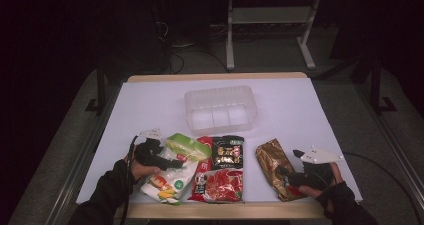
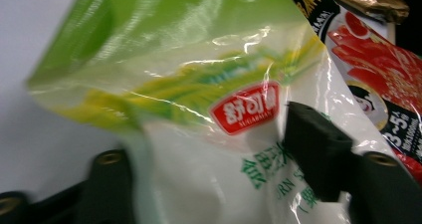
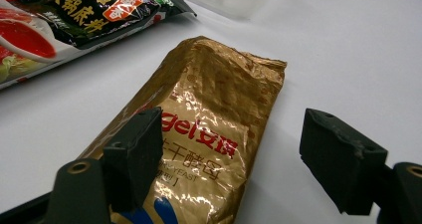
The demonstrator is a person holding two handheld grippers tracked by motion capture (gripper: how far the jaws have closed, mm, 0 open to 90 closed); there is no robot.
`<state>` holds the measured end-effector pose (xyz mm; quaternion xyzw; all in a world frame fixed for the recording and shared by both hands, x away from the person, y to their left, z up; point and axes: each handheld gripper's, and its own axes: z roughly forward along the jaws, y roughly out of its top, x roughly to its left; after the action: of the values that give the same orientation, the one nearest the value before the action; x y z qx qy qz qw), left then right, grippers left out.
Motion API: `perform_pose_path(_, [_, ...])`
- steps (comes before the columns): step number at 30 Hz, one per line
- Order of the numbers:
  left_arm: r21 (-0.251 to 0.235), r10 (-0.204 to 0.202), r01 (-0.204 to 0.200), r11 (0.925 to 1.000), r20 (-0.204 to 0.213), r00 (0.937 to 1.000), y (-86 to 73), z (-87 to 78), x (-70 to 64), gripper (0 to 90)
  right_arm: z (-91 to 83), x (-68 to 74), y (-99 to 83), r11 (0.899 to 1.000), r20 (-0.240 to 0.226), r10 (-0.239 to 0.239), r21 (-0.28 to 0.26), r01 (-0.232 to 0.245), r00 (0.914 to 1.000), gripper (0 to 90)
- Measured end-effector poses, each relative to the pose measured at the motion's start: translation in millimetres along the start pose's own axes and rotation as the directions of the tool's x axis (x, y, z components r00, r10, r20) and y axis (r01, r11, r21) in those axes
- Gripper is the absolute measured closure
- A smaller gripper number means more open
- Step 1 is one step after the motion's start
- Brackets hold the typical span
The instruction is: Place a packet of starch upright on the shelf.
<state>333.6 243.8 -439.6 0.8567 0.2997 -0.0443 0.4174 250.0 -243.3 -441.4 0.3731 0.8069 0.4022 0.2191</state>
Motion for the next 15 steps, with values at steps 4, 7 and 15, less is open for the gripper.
perform_pose_path(4, [-0.003, 0.008, -0.008, 1.0, -0.029, 0.9996, 0.4, 1.6, -2.9, 50.0, 0.1, 0.3, 0.0, 1.0, -0.003, 0.0, 0.002, 0.0, 1.0, 24.3])
perform_pose_path(7, [-0.009, 0.018, -0.018, 0.9998, -0.043, 0.9989, 1.0, 1.0, -4.9, 57.0, 0.1, 0.5, -0.1, 1.0, -0.002, -0.001, 0.003, 0.001, 1.0, 24.3])
perform_pose_path(15, [-0.052, 0.027, -0.031, 0.9982, -0.069, 0.9972, -1.5, -3.4, -9.3, 72.4, -1.3, 0.8, -0.2, 1.0, 0.008, -0.001, 0.001, 0.001, 1.0, 24.5])
